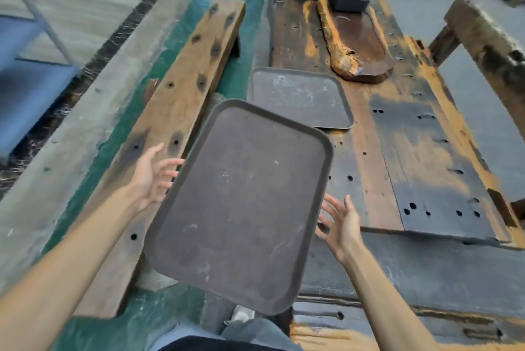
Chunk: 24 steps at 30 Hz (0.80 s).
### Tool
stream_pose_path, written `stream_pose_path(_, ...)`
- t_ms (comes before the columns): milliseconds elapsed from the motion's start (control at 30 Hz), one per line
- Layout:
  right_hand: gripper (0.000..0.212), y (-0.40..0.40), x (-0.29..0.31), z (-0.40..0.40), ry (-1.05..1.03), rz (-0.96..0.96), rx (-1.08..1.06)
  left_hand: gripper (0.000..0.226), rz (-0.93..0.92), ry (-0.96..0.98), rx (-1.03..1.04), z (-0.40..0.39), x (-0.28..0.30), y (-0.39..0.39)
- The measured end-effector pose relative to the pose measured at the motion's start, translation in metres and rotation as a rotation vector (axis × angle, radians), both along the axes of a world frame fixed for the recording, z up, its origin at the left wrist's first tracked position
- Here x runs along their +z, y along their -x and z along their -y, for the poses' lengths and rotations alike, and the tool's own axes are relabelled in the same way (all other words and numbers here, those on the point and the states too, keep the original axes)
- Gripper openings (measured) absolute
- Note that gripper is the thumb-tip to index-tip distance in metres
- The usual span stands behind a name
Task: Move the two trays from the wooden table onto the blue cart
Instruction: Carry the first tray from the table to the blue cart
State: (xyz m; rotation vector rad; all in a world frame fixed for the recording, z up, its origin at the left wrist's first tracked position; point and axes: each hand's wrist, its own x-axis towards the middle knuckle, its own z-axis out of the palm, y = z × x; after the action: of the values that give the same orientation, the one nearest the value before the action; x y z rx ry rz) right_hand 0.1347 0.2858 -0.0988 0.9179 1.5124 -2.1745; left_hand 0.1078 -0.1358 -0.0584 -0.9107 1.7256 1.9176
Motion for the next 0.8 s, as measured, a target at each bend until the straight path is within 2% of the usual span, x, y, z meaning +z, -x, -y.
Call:
stream_pose_path(333,0.055,-0.045,0.015,0.125,-0.016,-0.041,0.280,0.081,-0.027,-0.052,0.302,0.117,0.011,-0.176)
stream_pose_path(567,0.067,-0.117,0.020,0.233,-0.003,-0.065,0.510,0.084,-0.082,-0.114,0.511,0.195,0.012,-0.341)
stream_pose_path(800,0.052,-0.195,0.024,0.358,0.058,-0.057,0.708,0.082,-0.100,-0.080,0.750,0.259,0.019,-0.502)
